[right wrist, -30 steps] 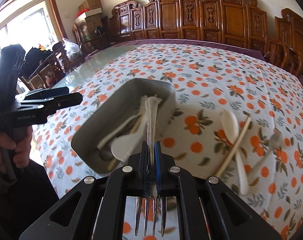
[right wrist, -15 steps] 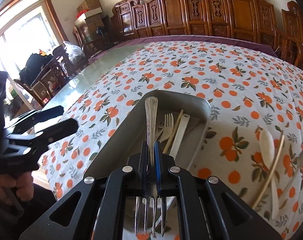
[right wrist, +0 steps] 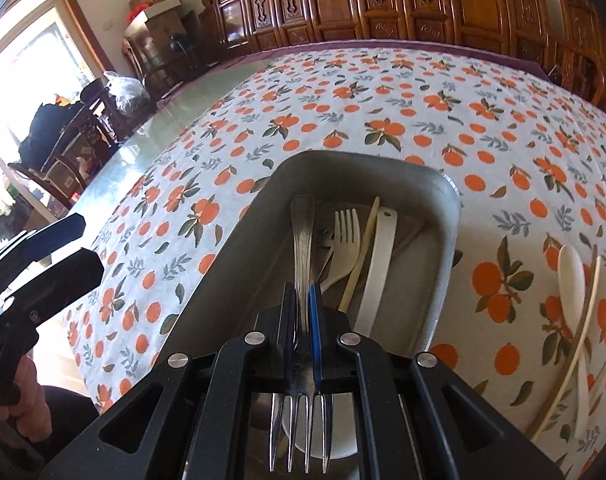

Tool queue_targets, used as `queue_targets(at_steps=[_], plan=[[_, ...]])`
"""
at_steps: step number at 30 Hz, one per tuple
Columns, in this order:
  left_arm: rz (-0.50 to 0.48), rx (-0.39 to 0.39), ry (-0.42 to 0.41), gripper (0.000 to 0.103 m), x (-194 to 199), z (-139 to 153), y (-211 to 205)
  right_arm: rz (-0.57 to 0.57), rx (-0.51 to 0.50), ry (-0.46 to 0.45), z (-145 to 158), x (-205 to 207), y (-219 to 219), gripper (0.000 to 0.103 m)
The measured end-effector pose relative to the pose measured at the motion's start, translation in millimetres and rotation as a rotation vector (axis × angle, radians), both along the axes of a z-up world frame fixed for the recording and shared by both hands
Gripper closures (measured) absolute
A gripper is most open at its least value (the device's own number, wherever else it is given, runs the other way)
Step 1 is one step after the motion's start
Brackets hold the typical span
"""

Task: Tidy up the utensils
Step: 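Lower the metal fork into the grey tray and open the right tool, then grasp a metal spoon from the pile with the right tool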

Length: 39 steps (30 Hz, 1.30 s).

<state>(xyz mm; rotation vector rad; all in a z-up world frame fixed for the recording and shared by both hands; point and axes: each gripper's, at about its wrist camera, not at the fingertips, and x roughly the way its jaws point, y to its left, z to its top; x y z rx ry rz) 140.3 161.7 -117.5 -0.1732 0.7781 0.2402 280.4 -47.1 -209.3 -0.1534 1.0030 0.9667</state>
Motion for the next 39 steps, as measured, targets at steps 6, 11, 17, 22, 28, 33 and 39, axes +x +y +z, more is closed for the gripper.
queue_targets(at_steps=[6, 11, 17, 22, 28, 33, 39], plan=[[-0.001, 0.000, -0.002, 0.022, 0.4, -0.1, -1.4, 0.017, 0.044, 0.040, 0.7, -2.8, -0.8, 0.094], [-0.010, -0.001, -0.003, 0.022, 1.8, 0.0, -5.8, 0.025, 0.072, 0.022, 10.5, -3.9, -9.6, 0.094], [-0.037, -0.004, -0.006, 0.022, 5.2, 1.8, -18.2, 0.020, 0.093, -0.063, 29.8, -2.8, -47.4, 0.094], [-0.073, 0.000, -0.007, 0.022, 11.3, 2.3, -35.2, -0.003, 0.082, -0.148, 44.0, -0.5, -88.6, 0.094], [-0.120, -0.004, -0.008, 0.022, 19.5, 2.5, -58.7, -0.060, 0.056, -0.209, 50.3, 8.7, -141.9, 0.094], [-0.165, 0.004, -0.003, 0.022, 26.2, 0.4, -82.3, -0.112, 0.032, -0.247, 52.0, 17.0, -175.0, 0.094], [-0.218, 0.011, 0.002, 0.022, 32.0, -2.2, -106.4, -0.186, -0.022, -0.280, 38.5, 31.3, -210.5, 0.094]])
